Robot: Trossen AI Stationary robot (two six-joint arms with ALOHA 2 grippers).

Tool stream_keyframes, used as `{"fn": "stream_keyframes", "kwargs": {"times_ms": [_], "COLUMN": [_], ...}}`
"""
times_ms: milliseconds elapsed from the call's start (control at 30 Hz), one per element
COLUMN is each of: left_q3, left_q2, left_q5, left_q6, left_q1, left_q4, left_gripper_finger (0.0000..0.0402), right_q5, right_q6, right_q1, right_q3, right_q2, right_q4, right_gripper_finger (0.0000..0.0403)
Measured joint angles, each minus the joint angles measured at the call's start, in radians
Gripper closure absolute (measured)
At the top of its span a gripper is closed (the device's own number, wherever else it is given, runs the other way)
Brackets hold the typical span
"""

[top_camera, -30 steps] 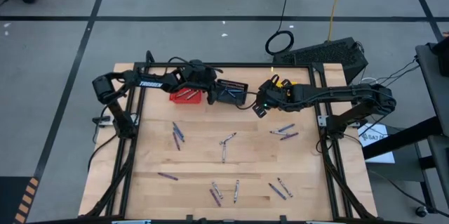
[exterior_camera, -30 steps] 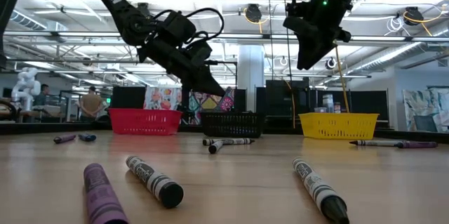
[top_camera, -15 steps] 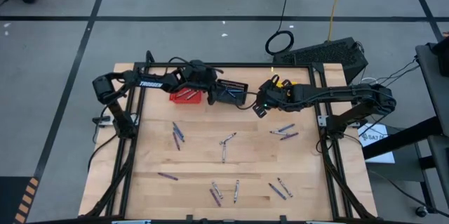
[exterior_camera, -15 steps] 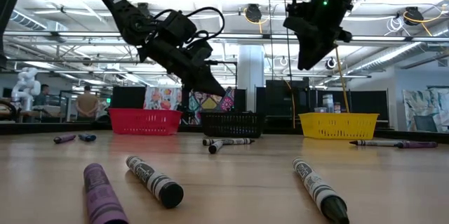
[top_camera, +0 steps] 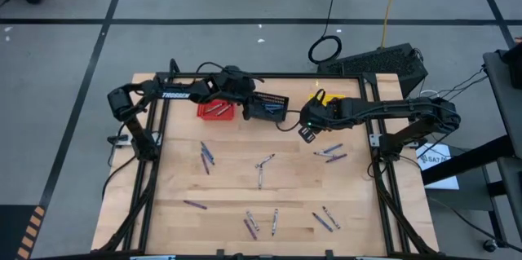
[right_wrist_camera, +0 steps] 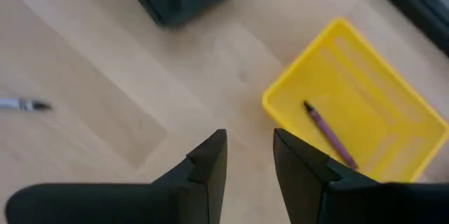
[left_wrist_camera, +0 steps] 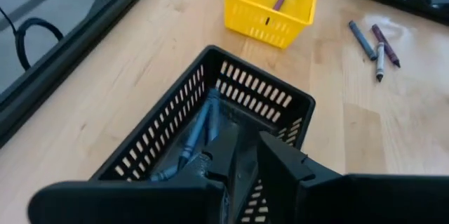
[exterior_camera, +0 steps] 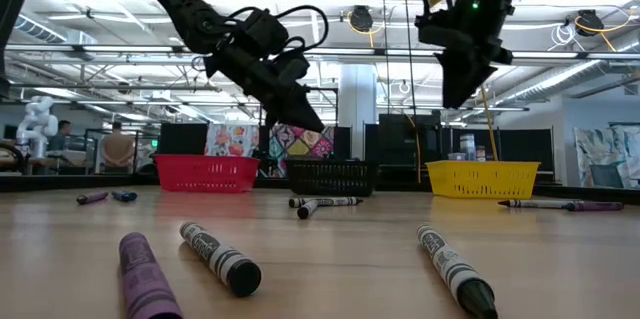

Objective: Sort crayons
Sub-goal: Put the violet crayon into the yellow bin

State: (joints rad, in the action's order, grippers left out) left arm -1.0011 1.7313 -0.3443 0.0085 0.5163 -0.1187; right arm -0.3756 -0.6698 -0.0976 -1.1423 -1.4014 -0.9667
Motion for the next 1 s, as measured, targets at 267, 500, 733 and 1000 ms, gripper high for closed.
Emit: {"fn": "stream_keyframes", "kwargs": {"times_ms": [267,500,733,1000], "left_q3": [-0.082,-0.102,-0.102,-0.102], "left_q2": [-0.066,-0.206,-0.341,-0.460], "left_q5": [0.002,0.004,0.019,0.083], "left_q6": [0.123,0.216,0.236,0.244], "left_q1": [-0.009,-0.015,-0.016,-0.028], "left_q4": [0.203,0.344,0.562,0.722], "left_gripper_finger": [0.0340,0.0340,0.0340,0.0340], "right_q5": [0.041,0.107,0.236,0.307], "right_q6": [-0.083,-0.033,0.000,0.002], "right_q1": [0.024,0.113,0.179,0.226], "right_q3": [0.000,0.005,0.097,0.242], "right_q2": [0.000,0.000,0.000,0.000], "right_q4": [-0.213,-0.277,-0.279,-0.237], "right_gripper_finger": [0.0298,0.0298,0.0298,0.0298]}}
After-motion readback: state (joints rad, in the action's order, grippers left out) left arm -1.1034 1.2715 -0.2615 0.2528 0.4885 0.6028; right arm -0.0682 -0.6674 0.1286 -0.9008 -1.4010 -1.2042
